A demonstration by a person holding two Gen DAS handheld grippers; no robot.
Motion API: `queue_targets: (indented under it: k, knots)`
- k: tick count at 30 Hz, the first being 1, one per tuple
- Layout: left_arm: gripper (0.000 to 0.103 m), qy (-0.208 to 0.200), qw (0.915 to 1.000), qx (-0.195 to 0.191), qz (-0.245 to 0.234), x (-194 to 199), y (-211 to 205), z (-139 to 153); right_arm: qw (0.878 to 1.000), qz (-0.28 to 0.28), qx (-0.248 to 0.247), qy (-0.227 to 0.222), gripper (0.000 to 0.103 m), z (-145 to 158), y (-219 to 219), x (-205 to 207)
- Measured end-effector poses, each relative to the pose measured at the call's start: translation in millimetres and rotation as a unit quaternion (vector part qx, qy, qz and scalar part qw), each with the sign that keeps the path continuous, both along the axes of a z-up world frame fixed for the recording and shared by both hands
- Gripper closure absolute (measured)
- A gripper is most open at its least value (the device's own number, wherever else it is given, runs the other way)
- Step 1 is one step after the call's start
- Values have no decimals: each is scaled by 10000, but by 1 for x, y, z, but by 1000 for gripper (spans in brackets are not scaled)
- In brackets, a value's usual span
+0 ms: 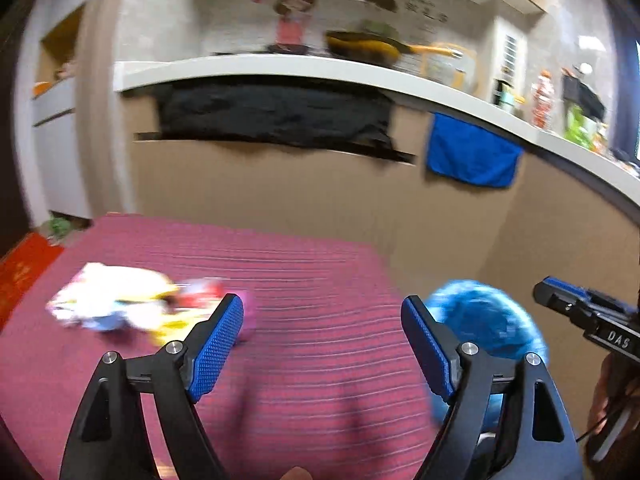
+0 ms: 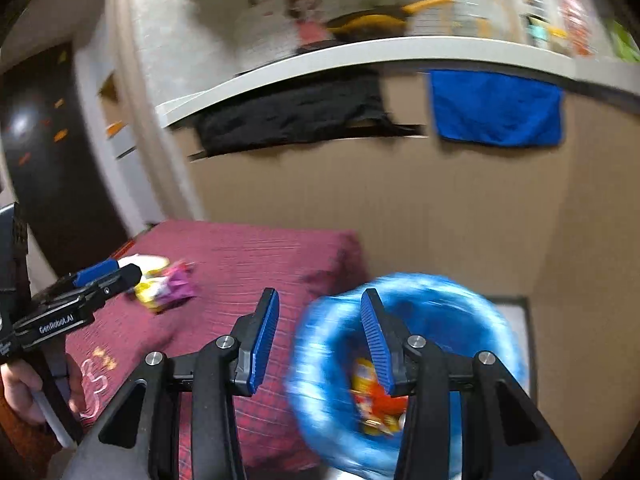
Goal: Collect trash
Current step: 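Move the right gripper to the yellow-pink chip bag and grasp it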
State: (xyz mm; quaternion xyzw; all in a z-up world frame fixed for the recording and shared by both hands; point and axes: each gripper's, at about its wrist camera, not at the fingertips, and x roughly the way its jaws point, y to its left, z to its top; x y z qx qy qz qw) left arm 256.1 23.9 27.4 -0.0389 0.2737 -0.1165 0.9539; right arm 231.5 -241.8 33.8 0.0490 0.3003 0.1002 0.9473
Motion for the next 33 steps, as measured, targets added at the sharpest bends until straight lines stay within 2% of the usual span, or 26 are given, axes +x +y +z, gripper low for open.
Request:
queue_targets:
  k: [6, 10, 17, 21, 23, 24, 26, 29, 30, 32, 33]
  knots:
    - [22, -193, 9956, 278, 878, -8, 104, 2, 9941, 1041, -309, 67, 62, 9, 87, 26]
    - [22, -34, 9921, 383, 1193, -7, 158, -12, 9833, 1744, -482, 201, 62, 8, 148, 54]
    - [24, 507, 9873, -274, 1482, -15, 228, -49, 9530, 2770, -1093, 549, 62, -30, 244, 107]
    - [25, 645, 9845, -394, 1580, -18, 240, -64, 9360, 3102, -1426, 853, 62, -60, 281, 122]
    - [26, 743, 9836, -535, 1556, -17, 246, -71, 9280, 3149, -1621, 1158, 61, -80, 294, 128]
    - [26, 786, 9832, -603, 1534, -16, 248, -74, 9272, 3137, -1648, 1213, 60, -88, 298, 131]
    - [27, 824, 9830, -647, 1510, -15, 250, -77, 9274, 3139, -1613, 1245, 49, -97, 298, 132]
    - [27, 824, 9832, -596, 1517, -13, 246, -78, 9244, 3145, -1747, 1268, 49, -104, 298, 127]
    - [27, 811, 9835, -586, 1507, -12, 244, -78, 9221, 3145, -1874, 1251, 50, -105, 298, 123]
    - [27, 795, 9845, -600, 1441, -9, 239, -76, 9220, 2983, -2182, 1155, 67, -107, 296, 113]
    - [27, 779, 9855, -599, 1386, -8, 235, -75, 9245, 2934, -2137, 1165, 69, -104, 291, 108]
